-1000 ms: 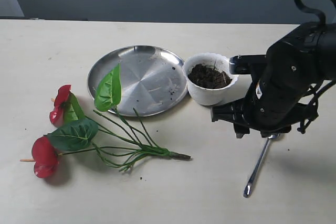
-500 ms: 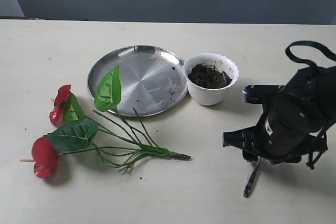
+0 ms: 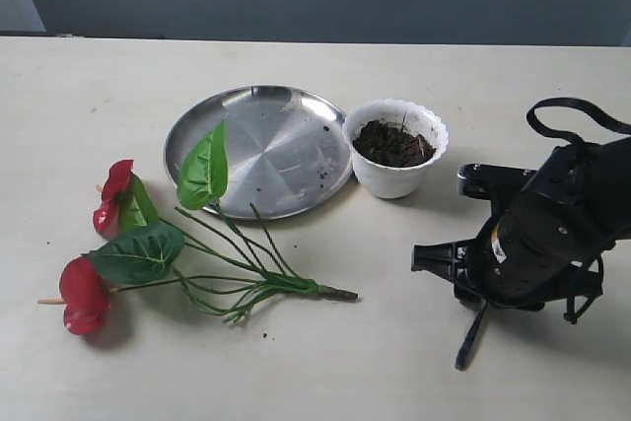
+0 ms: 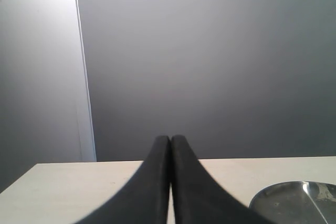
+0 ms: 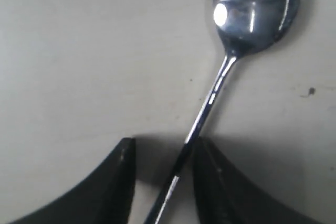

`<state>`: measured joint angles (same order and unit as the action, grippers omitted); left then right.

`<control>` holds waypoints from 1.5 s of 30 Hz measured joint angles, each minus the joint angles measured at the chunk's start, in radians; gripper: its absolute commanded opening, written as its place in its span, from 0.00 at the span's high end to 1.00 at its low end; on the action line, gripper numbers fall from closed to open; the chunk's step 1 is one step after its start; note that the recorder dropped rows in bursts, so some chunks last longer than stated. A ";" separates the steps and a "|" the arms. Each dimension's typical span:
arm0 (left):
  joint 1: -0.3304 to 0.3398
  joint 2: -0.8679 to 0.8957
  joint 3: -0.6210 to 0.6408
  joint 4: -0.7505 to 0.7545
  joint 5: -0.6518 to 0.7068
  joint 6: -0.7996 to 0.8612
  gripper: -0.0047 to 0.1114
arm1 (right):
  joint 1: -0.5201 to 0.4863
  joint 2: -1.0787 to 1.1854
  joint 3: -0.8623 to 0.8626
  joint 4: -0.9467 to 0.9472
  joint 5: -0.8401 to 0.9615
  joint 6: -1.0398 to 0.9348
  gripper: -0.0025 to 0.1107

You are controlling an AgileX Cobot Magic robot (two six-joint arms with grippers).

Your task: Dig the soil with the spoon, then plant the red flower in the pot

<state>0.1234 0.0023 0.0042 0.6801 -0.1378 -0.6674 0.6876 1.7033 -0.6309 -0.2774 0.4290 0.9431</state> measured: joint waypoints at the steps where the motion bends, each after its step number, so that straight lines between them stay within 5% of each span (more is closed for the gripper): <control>1: 0.000 0.000 0.000 0.000 0.000 0.000 0.96 | 0.000 0.006 -0.002 -0.002 -0.003 0.000 0.91; 2: 0.000 0.000 0.000 0.000 0.000 0.000 0.96 | 0.000 0.011 -0.002 -0.005 -0.008 0.000 0.98; 15: 0.000 0.000 0.000 0.000 0.000 0.000 0.96 | 0.002 -0.038 -0.001 -0.034 0.116 -0.125 0.98; 21: 0.000 0.000 0.000 0.000 0.000 0.000 0.96 | 0.002 -0.365 -0.001 -0.311 0.215 -0.146 0.98; 24: 0.000 0.000 0.000 0.000 0.000 0.000 0.96 | 0.002 -0.404 -0.080 -0.465 0.178 -0.312 0.98; 31: 0.000 0.000 0.000 0.000 0.000 0.000 0.96 | 0.002 -0.269 -0.263 -0.546 0.209 -0.904 0.98; 45: 0.000 0.000 0.000 0.000 0.000 0.000 0.96 | 0.081 -0.043 -0.299 -0.559 0.285 -1.041 0.98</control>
<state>0.1234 0.0023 0.0042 0.6801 -0.1378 -0.6674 0.7688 1.6605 -0.9295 -0.8366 0.7144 -0.0975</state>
